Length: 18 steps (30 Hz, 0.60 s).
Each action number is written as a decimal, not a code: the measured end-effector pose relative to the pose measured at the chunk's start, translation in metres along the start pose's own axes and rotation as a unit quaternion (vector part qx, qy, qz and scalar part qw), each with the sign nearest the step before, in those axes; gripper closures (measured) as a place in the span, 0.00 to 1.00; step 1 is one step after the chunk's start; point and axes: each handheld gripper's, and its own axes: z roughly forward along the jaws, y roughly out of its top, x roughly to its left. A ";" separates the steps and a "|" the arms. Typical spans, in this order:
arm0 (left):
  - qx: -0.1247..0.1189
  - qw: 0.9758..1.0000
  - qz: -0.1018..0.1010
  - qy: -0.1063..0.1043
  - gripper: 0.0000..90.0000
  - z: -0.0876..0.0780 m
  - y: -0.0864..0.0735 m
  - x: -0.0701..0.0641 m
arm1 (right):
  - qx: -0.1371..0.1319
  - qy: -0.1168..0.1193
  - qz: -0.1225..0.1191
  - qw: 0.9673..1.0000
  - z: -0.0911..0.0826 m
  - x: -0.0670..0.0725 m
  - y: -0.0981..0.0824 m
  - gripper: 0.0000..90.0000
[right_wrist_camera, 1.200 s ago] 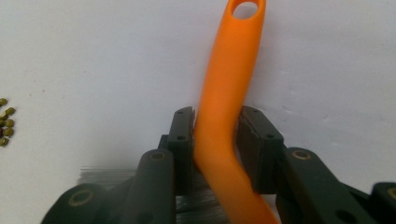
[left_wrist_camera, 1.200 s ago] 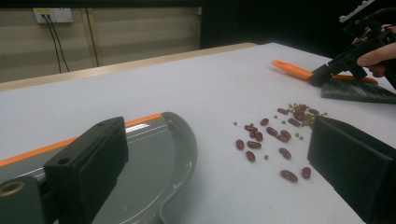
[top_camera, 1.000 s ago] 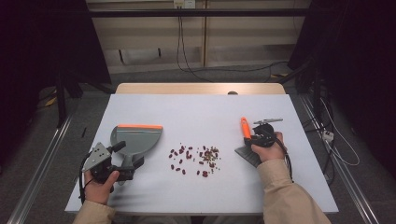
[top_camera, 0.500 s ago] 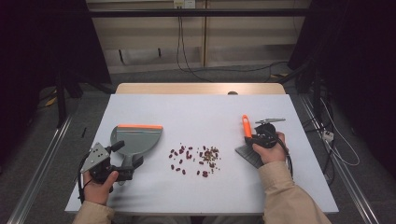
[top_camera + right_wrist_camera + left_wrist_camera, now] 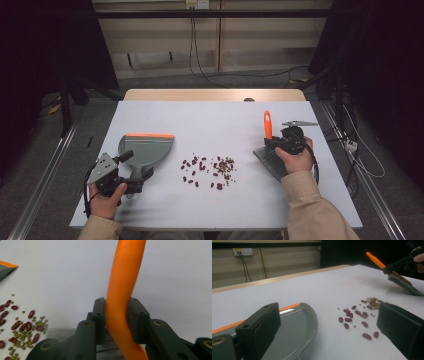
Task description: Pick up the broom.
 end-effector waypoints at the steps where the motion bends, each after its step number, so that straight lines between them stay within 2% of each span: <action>1: -0.001 1.000 0.000 0.000 0.06 0.000 0.000 0.000 | -0.009 0.006 0.004 1.000 -0.004 0.000 0.002 0.79; 6: -0.001 1.000 -0.001 0.000 0.06 0.000 0.000 0.000 | -0.028 0.012 0.001 1.000 -0.009 0.002 0.005 0.79; 9: -0.001 1.000 0.002 -0.002 0.06 0.001 0.001 -0.001 | -0.042 0.024 -0.004 0.999 -0.014 0.008 0.010 0.79; 10: -0.002 1.000 0.001 -0.003 0.06 0.001 0.001 -0.001 | -0.048 0.031 0.001 0.998 -0.014 0.008 0.011 0.79; 18: -0.006 1.000 -0.005 -0.013 0.06 0.005 0.006 -0.006 | -0.066 0.046 0.003 0.997 -0.016 0.014 0.012 0.79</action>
